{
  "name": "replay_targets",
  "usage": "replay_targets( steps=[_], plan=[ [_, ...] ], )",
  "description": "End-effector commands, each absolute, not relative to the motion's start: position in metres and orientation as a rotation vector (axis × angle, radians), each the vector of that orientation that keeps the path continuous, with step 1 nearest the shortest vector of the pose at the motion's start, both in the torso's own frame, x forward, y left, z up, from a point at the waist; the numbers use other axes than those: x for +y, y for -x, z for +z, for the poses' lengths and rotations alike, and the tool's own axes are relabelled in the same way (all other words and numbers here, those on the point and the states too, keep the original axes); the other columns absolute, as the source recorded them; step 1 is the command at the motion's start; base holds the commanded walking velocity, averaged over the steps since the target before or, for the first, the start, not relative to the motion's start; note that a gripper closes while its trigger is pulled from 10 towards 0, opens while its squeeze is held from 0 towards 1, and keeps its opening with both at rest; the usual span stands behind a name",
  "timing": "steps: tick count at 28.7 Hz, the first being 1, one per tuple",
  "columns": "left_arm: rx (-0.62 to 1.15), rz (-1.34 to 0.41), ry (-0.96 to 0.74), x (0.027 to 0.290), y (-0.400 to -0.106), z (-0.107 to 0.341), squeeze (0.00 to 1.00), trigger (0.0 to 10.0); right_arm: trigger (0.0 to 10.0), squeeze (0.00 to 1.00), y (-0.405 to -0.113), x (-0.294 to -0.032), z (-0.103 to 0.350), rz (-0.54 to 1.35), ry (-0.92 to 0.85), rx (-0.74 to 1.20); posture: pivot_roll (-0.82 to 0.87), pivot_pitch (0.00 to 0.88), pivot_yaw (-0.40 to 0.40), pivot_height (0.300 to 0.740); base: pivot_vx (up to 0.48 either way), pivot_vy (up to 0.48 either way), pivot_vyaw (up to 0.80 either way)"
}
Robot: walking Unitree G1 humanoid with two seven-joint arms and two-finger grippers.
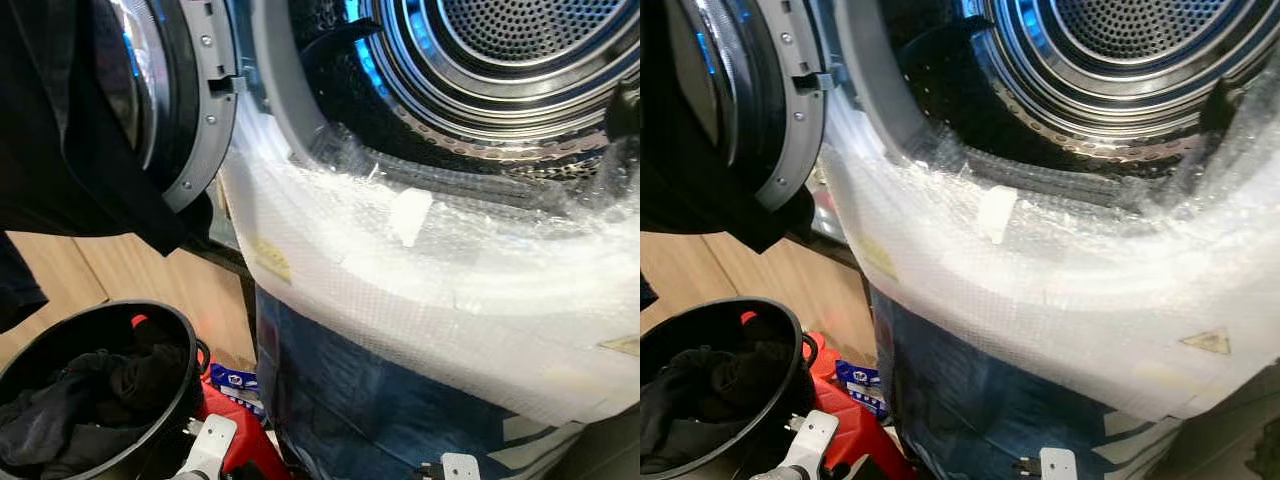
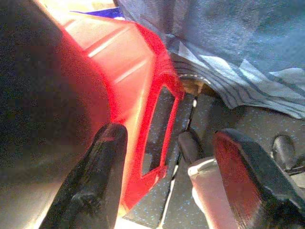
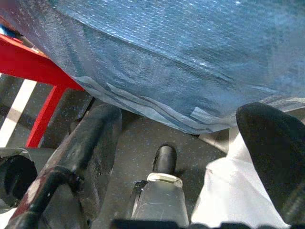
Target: Clothes washing
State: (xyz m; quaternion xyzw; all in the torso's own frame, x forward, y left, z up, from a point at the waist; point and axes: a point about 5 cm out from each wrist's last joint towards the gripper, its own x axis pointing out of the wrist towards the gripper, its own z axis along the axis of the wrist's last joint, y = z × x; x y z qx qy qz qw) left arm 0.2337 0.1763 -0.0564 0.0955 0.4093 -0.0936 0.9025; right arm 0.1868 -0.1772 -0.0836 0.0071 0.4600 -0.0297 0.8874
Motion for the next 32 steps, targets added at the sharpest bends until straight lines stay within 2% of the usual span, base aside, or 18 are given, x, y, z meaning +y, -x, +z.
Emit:
replay_targets(
  steps=[1, 8, 16, 18, 21, 24, 29, 32],
  plan=[
    [0.849, -0.210, -0.198, 0.175, -0.234, -0.056, 0.00, 10.0, 10.0, 0.00, -0.182, -0.179, -0.085, -0.063, -0.012, 0.963, 0.10, 0.000, 0.024, 0.740, 0.000, 0.000, 0.00],
    [0.812, -0.367, -0.230, 0.153, -0.243, -0.051, 0.00, 10.0, 10.0, 0.00, -0.181, -0.186, -0.085, -0.071, 0.005, 0.968, 0.10, 0.000, 0.018, 0.740, 0.000, 0.000, 0.00],
    [0.635, -0.569, -0.241, 0.116, -0.272, -0.024, 0.00, 10.0, 10.0, 0.00, -0.179, -0.185, -0.086, -0.054, 0.023, 0.978, 0.11, 0.000, 0.021, 0.740, 0.000, 0.000, 0.00],
    [0.555, -0.657, -0.244, 0.098, -0.280, -0.012, 0.00, 10.0, 10.0, 0.00, -0.177, -0.183, -0.088, -0.052, 0.016, 0.984, 0.11, 0.000, 0.036, 0.740, 0.000, 0.000, 0.00],
    [0.475, -0.688, -0.283, 0.091, -0.285, -0.003, 0.00, 10.0, 10.0, 0.00, -0.175, -0.180, -0.089, -0.051, 0.011, 0.986, 0.11, 0.000, 0.045, 0.740, 0.000, 0.000, 0.00],
    [0.248, -0.678, -0.219, 0.078, -0.302, 0.031, 0.00, 10.0, 10.0, 0.00, -0.172, -0.179, -0.090, -0.060, -0.004, 0.991, 0.12, 0.000, 0.049, 0.740, 0.000, 0.000, 0.00],
    [0.077, -0.756, -0.271, 0.064, -0.300, 0.059, 0.00, 10.0, 10.0, 0.00, -0.165, -0.175, -0.093, -0.045, 0.002, 1.010, 0.14, 0.010, 0.051, 0.740, 0.000, 0.000, 0.00],
    [0.006, -0.737, -0.304, 0.068, -0.294, 0.080, 0.00, 10.0, 10.0, 0.00, -0.165, -0.174, -0.094, -0.047, -0.003, 1.009, 0.13, 0.016, 0.064, 0.740, 0.000, 0.000, 0.00]
  ],
)
